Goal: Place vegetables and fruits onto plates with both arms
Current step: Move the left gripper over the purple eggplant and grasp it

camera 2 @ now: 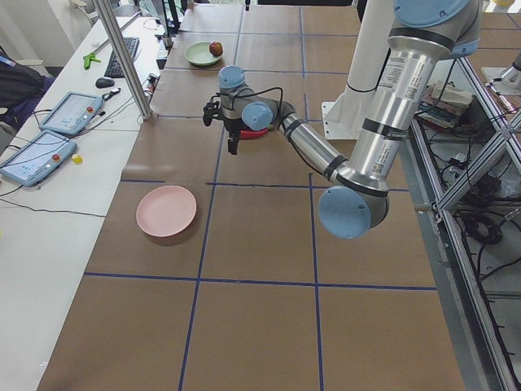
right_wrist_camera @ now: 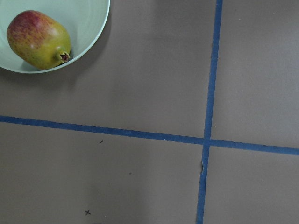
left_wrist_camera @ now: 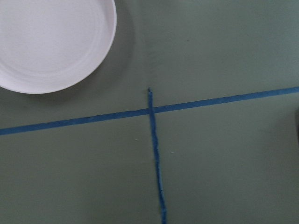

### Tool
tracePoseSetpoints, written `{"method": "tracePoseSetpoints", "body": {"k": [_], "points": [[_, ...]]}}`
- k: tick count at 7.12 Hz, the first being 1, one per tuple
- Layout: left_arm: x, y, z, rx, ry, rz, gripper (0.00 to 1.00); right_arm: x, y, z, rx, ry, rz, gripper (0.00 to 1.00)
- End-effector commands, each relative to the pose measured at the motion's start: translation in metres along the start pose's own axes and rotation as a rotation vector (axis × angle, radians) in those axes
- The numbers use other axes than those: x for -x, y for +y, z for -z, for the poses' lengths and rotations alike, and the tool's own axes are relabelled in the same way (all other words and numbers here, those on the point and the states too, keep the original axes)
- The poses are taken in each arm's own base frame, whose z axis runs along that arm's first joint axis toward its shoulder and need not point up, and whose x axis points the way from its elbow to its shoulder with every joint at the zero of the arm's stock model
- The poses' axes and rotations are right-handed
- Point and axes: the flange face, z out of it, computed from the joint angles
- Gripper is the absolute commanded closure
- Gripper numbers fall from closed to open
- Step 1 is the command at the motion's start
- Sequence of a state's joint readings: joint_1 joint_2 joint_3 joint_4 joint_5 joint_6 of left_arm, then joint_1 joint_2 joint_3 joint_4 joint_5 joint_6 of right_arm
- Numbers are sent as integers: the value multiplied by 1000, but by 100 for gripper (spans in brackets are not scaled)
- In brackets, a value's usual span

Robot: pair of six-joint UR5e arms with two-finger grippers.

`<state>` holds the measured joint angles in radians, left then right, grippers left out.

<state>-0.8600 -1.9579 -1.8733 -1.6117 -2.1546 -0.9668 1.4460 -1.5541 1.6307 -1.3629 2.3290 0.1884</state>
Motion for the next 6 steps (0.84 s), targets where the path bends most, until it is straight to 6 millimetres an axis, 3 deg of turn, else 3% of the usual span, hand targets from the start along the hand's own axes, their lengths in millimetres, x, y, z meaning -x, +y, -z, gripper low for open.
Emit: {"method": "tracePoseSetpoints", "body": {"k": [1,2,3,4,6], "points": [[-137,8,-69,-37,-39,165,0,1,0,0,0,-1,-1,0],[-178,-4,-90,-49,-63,194,0,1,0,0,-1,0,0,0],[-208,6,-122,-44,-93,208,0,1,0,0,-2,-2,1,0],[-220,20,-137,-57,-109,215,1,0,0,-1,-1,0,0,0],[-243,29,-155,-40,-127,219,6,0,0,0,-3,0,2,0]]}}
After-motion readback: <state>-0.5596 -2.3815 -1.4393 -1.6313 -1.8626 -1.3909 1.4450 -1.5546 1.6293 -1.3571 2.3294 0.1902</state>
